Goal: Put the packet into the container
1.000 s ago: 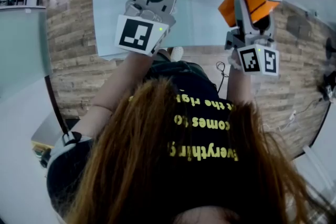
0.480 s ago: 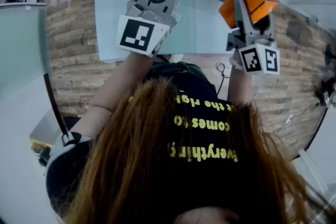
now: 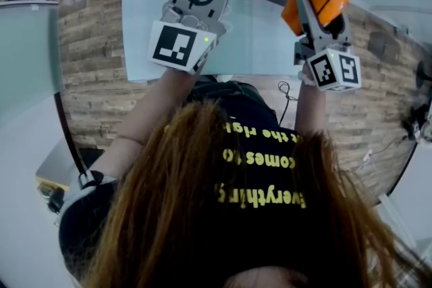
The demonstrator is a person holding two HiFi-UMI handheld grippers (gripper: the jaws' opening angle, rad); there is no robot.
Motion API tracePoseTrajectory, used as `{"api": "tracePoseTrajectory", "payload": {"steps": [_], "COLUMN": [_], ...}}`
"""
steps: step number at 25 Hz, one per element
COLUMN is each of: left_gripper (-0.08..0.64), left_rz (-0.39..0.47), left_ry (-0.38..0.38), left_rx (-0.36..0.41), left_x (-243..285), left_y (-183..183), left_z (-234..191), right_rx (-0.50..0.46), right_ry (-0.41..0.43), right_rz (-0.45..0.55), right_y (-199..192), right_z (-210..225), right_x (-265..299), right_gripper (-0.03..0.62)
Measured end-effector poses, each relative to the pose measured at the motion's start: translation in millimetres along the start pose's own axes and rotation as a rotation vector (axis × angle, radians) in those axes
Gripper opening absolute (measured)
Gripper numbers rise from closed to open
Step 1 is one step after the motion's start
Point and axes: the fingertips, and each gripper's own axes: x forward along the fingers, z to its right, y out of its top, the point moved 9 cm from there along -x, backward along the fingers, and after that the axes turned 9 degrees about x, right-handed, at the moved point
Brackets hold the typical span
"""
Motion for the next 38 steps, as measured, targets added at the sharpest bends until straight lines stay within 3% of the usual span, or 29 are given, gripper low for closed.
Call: {"api": "tracePoseTrajectory", "payload": {"steps": [16,27,38], "left_gripper": [0.001,0.001,0.002], "left_rz": [-0.044,-0.064,-0.072], "left_ry": [0.100,0.157,0.191], "left_rx": [-0.010,0.005,0.007], "left_x": [-7.3,-17.0,-24.0], "left_y": [-13.2,-12.0,-13.1], "left_z": [-33.2,-36.5,-40.0], "right_rx": [-0.080,-0.109,-0.274], "right_ry": [0.044,-0.006,0.126], "right_rz": [-0.170,-0.362,-0.611], "right_y": [-26.3,-52.2,-63.1], "right_z": [20.9,58.5,69.1], "right_x": [56.4,83.3,115.1], "right_gripper": [0.362,0.362,0.362]}}
